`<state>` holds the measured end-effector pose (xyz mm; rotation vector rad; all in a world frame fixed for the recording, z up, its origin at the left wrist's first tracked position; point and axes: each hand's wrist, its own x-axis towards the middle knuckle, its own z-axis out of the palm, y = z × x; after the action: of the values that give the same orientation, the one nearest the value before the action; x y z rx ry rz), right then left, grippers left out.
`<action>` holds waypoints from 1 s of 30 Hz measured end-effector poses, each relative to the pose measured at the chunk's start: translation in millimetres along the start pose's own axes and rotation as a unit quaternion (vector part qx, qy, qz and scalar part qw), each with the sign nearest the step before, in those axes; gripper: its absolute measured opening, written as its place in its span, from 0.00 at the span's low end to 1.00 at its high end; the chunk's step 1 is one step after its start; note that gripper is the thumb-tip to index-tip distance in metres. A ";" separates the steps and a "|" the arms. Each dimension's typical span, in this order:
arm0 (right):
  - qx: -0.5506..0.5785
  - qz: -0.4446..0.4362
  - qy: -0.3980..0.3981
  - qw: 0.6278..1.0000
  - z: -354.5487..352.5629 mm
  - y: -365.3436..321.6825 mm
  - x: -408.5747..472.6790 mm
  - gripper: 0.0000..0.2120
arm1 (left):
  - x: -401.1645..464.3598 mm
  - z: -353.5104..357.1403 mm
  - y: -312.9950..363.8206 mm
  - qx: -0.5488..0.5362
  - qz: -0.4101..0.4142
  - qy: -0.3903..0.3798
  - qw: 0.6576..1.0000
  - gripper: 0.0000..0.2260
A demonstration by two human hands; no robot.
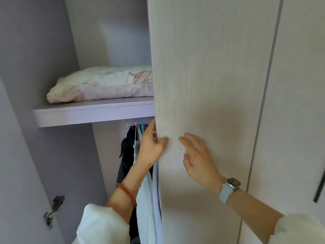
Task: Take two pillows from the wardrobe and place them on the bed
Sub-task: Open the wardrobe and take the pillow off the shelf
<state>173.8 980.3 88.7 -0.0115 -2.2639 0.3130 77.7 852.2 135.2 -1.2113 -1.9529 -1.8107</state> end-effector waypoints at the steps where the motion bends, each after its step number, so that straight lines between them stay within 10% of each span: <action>1: 0.006 0.009 0.013 1.000 -2.7 -5.1 -9.3 0.22 | -10.5 -2.1 7.0 -0.013 0.013 -0.015 1.000 0.24; 16: 0.059 0.176 0.147 0.972 -121.8 -55.8 -139.0 0.22 | -98.2 66.3 87.1 -0.094 0.244 -0.278 0.924 0.26; 30: -0.105 0.297 0.269 0.910 -252.4 7.9 -197.0 0.16 | -75.0 253.1 183.1 0.031 0.382 -0.249 0.889 0.28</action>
<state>491.3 1021.8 97.3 -0.8148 -1.6826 0.3277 341.9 1032.8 164.1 -2.1776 -1.3534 -1.0823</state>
